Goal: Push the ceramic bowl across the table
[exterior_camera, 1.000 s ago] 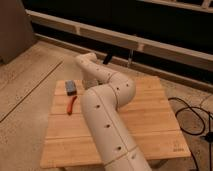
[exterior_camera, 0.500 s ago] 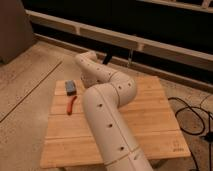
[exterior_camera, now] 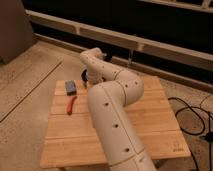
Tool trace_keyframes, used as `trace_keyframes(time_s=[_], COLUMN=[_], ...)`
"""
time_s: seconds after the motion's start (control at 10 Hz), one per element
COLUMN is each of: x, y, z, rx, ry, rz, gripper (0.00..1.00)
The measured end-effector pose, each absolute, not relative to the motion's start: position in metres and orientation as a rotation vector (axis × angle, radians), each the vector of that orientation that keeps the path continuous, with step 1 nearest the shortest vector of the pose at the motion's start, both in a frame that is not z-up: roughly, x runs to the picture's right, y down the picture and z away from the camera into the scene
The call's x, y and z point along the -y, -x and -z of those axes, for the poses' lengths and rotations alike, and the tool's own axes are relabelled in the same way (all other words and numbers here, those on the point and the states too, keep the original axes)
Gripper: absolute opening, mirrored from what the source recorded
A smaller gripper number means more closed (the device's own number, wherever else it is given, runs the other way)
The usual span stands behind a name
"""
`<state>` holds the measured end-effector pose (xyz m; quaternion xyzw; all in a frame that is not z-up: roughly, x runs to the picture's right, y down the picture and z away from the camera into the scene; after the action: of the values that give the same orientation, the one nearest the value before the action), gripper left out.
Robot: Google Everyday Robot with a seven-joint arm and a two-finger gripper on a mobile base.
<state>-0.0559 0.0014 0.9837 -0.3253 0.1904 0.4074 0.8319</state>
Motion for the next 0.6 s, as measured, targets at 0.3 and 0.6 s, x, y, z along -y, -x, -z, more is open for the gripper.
trace_keyframes(time_s=[0.3, 0.6], x=[0.0006, 0.0006], y=[0.0566, 0.0576], z=[-0.9833, -0.9828], rx=[-0.407, -0.408], ry=[0.68, 0.684], rz=[-0.856, -0.854], gripper=[0.65, 0.65])
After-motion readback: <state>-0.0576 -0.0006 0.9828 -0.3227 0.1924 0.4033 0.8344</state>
